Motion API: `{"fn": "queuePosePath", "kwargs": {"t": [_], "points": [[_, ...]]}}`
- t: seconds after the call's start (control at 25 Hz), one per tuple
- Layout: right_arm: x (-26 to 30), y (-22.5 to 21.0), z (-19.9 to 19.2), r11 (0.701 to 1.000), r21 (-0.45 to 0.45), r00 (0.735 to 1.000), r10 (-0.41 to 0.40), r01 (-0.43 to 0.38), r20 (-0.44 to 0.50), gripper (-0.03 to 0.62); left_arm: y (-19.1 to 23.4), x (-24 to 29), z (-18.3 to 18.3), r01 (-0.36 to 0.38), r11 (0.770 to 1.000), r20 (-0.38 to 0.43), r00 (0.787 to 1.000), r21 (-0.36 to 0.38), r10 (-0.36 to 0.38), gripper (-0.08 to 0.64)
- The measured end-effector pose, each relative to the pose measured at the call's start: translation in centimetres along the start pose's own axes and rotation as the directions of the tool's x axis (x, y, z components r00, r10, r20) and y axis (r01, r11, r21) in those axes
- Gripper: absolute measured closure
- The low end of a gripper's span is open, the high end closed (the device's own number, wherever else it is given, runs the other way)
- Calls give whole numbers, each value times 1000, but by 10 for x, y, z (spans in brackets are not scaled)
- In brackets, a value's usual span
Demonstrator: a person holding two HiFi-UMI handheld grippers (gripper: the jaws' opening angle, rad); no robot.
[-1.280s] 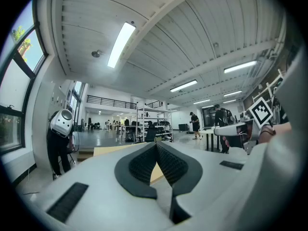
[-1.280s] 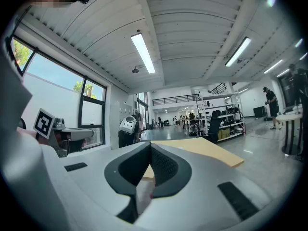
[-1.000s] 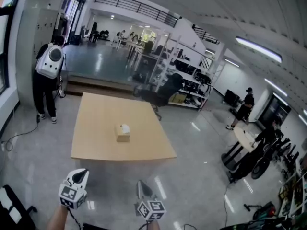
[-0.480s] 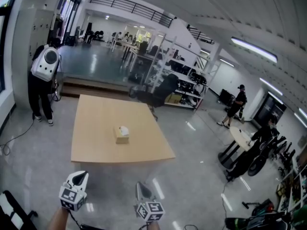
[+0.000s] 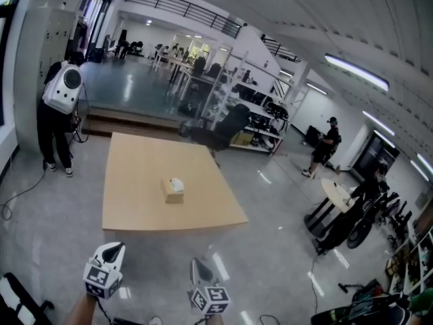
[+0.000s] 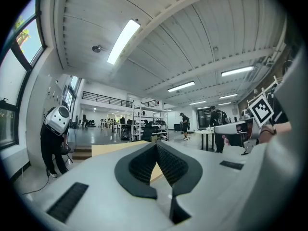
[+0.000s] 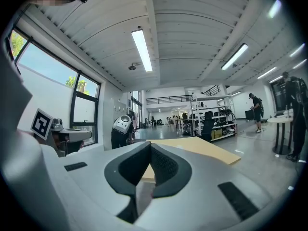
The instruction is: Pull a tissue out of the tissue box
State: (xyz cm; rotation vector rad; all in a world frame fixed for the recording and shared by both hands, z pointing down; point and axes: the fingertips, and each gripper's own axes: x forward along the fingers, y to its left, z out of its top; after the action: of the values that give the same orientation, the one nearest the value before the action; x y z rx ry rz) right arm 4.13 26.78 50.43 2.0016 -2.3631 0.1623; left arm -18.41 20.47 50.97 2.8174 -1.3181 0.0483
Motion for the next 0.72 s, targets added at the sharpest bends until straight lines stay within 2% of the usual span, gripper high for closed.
{"fn": "queuePosePath", "kwargs": {"t": [0.4, 0.72], "points": [[60, -26, -6, 1000, 3, 1000, 11, -11, -9, 581, 30, 56, -11, -21, 999, 0, 1000, -25, 21, 554], [128, -57, 3, 999, 12, 999, 42, -42, -13, 581, 55, 122, 2, -43, 999, -7, 999, -14, 43, 554]]}}
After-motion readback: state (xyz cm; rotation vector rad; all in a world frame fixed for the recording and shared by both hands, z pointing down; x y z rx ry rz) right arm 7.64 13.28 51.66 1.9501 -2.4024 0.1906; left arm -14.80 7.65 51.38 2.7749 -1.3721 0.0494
